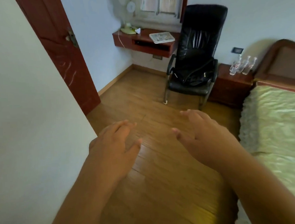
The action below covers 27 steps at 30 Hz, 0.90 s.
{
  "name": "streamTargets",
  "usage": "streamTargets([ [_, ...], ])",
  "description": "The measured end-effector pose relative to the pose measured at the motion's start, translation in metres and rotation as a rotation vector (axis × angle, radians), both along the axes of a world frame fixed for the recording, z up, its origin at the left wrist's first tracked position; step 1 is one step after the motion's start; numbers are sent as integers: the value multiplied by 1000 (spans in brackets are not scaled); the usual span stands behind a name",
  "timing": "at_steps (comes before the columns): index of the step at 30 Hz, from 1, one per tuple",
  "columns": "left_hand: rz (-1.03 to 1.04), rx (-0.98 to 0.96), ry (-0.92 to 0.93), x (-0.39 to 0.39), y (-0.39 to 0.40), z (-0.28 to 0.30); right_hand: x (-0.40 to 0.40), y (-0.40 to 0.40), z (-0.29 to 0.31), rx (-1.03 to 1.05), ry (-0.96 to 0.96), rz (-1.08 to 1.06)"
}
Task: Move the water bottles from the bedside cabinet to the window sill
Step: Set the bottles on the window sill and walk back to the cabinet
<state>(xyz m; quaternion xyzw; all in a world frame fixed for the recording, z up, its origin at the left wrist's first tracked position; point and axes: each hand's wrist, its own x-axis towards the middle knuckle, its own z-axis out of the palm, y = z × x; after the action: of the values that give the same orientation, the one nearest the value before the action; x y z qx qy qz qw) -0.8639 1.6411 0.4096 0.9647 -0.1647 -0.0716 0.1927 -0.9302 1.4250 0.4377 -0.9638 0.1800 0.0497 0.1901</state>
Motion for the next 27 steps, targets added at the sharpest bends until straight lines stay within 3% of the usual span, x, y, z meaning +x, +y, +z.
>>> streamTargets([
  [12,-292,-61,50,75,-30,-11,25,-7,-11,-37,18,-225],
  [20,-283,-14,51,104,-65,1,69,-43,-27,23,-7,-214],
  [27,-273,2,-31,139,-142,16,121,-121,-25,52,-51,-195],
])
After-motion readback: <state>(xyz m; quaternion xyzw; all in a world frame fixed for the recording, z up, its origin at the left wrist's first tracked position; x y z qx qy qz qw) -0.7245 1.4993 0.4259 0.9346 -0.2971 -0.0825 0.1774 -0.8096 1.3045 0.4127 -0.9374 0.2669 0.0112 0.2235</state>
